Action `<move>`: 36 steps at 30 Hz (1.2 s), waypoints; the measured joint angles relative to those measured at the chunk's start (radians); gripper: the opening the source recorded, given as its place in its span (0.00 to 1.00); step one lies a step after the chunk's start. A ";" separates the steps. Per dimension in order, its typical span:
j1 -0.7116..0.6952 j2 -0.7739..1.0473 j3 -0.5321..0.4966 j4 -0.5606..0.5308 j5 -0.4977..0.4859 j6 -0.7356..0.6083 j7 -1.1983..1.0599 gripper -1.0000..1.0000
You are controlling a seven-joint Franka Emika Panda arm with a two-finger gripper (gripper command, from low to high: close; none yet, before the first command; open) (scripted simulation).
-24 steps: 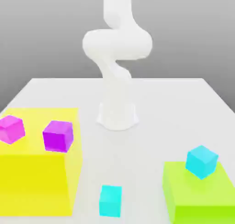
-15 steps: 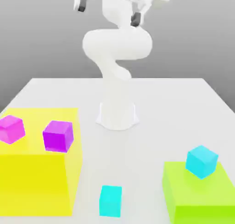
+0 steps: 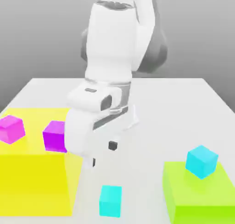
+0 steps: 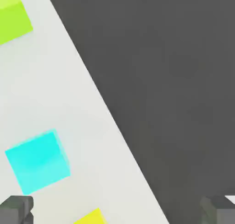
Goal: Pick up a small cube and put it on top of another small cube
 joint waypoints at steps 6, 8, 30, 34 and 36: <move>-0.059 0.179 0.080 -0.037 0.149 0.107 -0.338 0.50; -0.071 0.249 0.096 -0.027 0.165 0.164 -0.360 0.50; -0.031 0.040 0.025 0.077 -0.011 -0.167 0.027 0.00; -0.036 -0.059 0.015 0.144 -0.047 -0.319 0.230 0.00; -0.061 -0.106 0.006 0.165 -0.045 -0.382 0.316 0.00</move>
